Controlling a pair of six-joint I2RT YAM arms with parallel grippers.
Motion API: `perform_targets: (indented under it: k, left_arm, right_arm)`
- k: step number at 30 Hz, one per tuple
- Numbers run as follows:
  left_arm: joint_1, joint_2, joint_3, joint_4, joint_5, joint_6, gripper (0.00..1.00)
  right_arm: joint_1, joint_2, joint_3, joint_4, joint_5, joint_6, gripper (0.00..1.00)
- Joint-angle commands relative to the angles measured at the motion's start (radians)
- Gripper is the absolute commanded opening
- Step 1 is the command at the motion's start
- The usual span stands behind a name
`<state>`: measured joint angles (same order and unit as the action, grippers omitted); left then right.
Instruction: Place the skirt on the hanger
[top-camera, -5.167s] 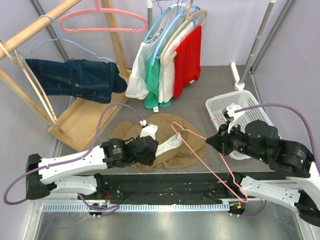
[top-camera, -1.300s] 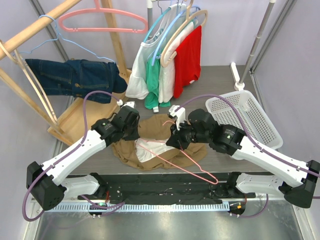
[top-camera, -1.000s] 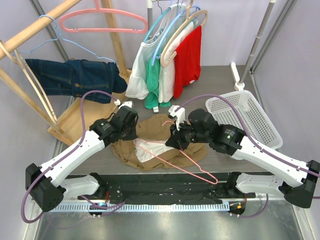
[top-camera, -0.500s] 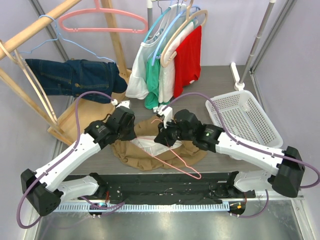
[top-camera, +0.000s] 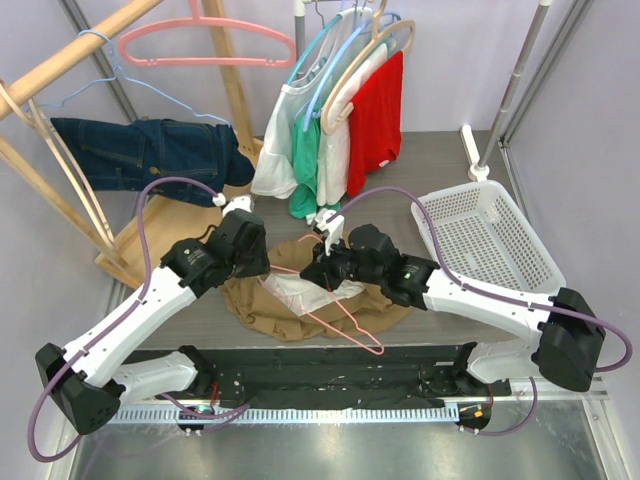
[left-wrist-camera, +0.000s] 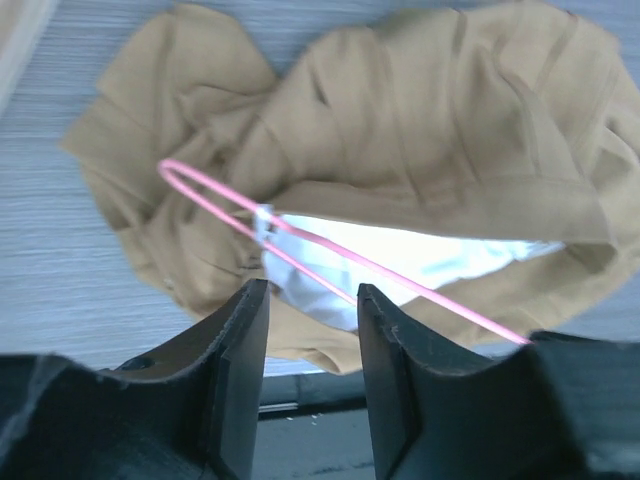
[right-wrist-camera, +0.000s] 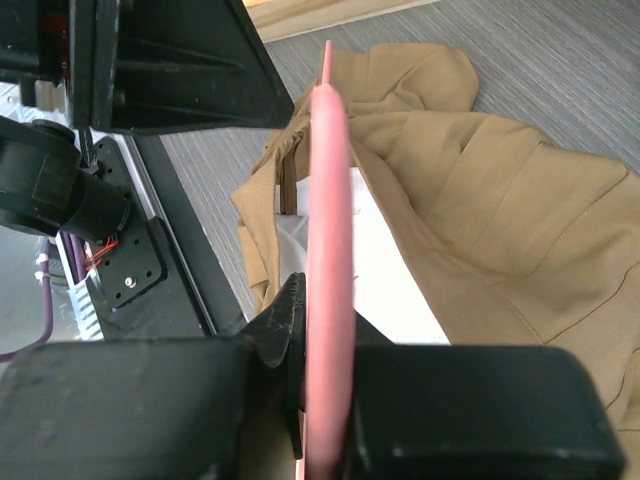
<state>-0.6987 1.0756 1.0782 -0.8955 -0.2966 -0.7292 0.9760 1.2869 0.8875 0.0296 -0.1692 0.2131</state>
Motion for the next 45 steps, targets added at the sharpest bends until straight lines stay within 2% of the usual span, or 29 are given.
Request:
perform_targets:
  k: [1, 5, 7, 10, 16, 18, 21, 22, 26, 27, 28, 30, 33, 40, 44, 45]
  left_arm:
    - [0.005, -0.005, 0.042, -0.059, -0.151, -0.039, 0.46]
    - [0.01, -0.003, 0.031, -0.092, -0.274, -0.087, 0.46]
    - [0.024, 0.001, 0.011, -0.112, -0.288, -0.116, 0.46]
    - [0.031, -0.005, -0.021, -0.085, -0.28, -0.124, 0.55]
    - [0.033, 0.014, -0.057, -0.042, -0.23, -0.105, 0.63]
    - [0.034, 0.004, -0.029, -0.055, -0.245, -0.07, 0.66]
    - [0.034, -0.028, 0.012, -0.043, -0.266, 0.043, 0.75]
    - [0.036, -0.037, 0.017, -0.033, -0.251, 0.068, 0.81]
    - [0.045, -0.052, -0.006, 0.107, -0.043, 0.221, 0.85]
    - [0.05, -0.046, -0.009, 0.128, 0.02, 0.29, 0.86]
    - [0.05, -0.04, -0.011, 0.139, 0.13, 0.321, 0.86]
    - [0.051, -0.028, -0.009, 0.17, 0.216, 0.394, 0.86]
    - [0.054, -0.026, 0.006, 0.19, 0.371, 0.454, 0.84]
    - [0.105, -0.028, 0.048, 0.24, 0.641, 0.55, 0.84]
    - [0.171, 0.023, 0.069, 0.216, 0.825, 0.588, 0.81]
    - [0.186, 0.033, 0.072, 0.207, 0.909, 0.594, 0.79]
  right_arm:
    - [0.001, -0.027, -0.004, 0.136, 0.025, 0.023, 0.01]
    - [0.0, -0.063, -0.015, 0.144, 0.03, 0.028, 0.01]
    - [-0.002, -0.07, -0.012, 0.141, 0.025, 0.028, 0.01]
    - [-0.002, -0.074, -0.006, 0.133, 0.014, 0.031, 0.01]
    - [0.0, -0.066, 0.01, 0.121, -0.019, 0.042, 0.01]
    - [-0.003, -0.063, 0.022, 0.093, -0.036, 0.028, 0.01]
    - [-0.02, -0.046, 0.053, 0.05, -0.088, 0.009, 0.01]
    - [-0.029, -0.034, 0.066, 0.029, -0.105, 0.008, 0.01]
    - [-0.131, 0.02, 0.103, 0.004, -0.306, 0.046, 0.01]
    - [-0.188, 0.028, 0.108, 0.004, -0.4, 0.058, 0.01]
    - [-0.213, 0.037, 0.12, 0.001, -0.458, 0.058, 0.01]
    - [-0.284, 0.063, 0.155, -0.01, -0.589, 0.052, 0.01]
    - [-0.324, 0.109, 0.226, -0.095, -0.694, -0.007, 0.01]
    - [-0.335, 0.196, 0.353, -0.388, -0.823, -0.203, 0.01]
    - [-0.336, 0.193, 0.369, -0.471, -0.842, -0.262, 0.01]
    - [-0.336, 0.192, 0.37, -0.479, -0.846, -0.267, 0.01]
